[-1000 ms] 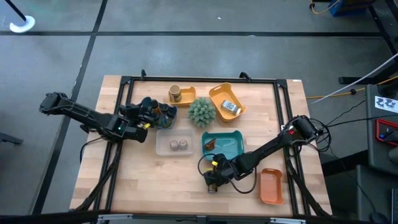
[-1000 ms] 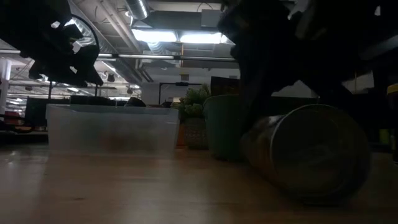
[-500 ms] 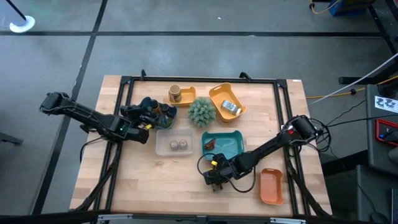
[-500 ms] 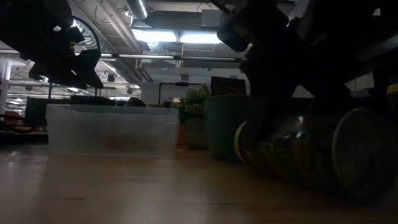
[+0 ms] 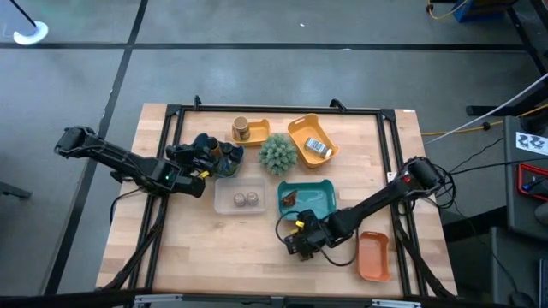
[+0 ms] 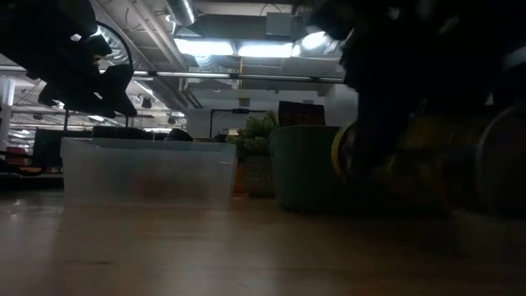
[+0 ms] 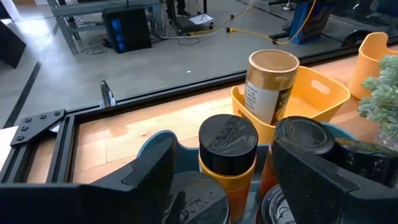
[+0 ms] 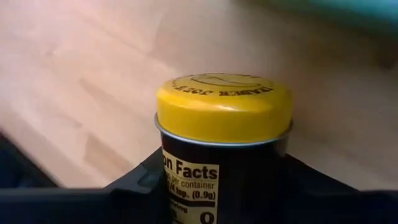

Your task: Sort spices by type

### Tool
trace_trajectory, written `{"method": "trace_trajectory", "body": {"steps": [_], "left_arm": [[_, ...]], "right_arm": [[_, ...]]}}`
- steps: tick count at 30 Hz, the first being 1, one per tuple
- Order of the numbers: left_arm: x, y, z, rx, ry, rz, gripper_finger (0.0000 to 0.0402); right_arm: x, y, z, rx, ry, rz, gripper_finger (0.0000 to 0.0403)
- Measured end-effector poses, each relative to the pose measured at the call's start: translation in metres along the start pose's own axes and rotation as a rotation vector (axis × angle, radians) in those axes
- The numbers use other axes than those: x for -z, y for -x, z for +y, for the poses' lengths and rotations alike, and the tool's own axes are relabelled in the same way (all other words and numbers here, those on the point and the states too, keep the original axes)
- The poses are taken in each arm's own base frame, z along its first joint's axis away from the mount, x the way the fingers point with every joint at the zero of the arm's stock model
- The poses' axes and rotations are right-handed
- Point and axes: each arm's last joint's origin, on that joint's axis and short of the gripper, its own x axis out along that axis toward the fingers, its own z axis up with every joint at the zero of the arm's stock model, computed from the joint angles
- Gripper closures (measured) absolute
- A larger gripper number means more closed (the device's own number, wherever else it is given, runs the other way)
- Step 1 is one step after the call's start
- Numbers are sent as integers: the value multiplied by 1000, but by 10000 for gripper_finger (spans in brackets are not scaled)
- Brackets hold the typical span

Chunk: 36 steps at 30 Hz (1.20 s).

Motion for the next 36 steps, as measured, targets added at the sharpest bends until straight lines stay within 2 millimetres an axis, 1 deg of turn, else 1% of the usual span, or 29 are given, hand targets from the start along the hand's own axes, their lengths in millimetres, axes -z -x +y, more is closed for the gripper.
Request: {"method": "trace_trajectory", "body": {"steps": [3, 7, 13, 18, 21, 28, 33, 36], "left_arm": [[0, 0, 0, 0, 1, 0, 150], [0, 0, 0, 0, 1, 0, 150], [0, 0, 0, 1, 1, 0, 150], [-1, 0, -2, 9, 25, -4, 150], [-1, 0, -2, 10, 30, -4, 150], [-2, 0, -4, 16, 60, -17, 150], [-4, 0, -8, 34, 90, -25, 150], [-5, 0, -11, 43, 95, -30, 150]], "right_arm": [[8, 9, 1, -22, 19, -25, 229], [22, 26, 3, -73, 40, -58, 215], [53, 49, 0, -151, 87, -145, 230], [81, 64, -8, -202, 154, -238, 223], [97, 73, -16, -215, 205, -273, 217], [131, 88, -42, -203, 356, -361, 230], [146, 107, -59, -211, 433, -411, 218], [152, 117, -71, -198, 479, -431, 221]]}}
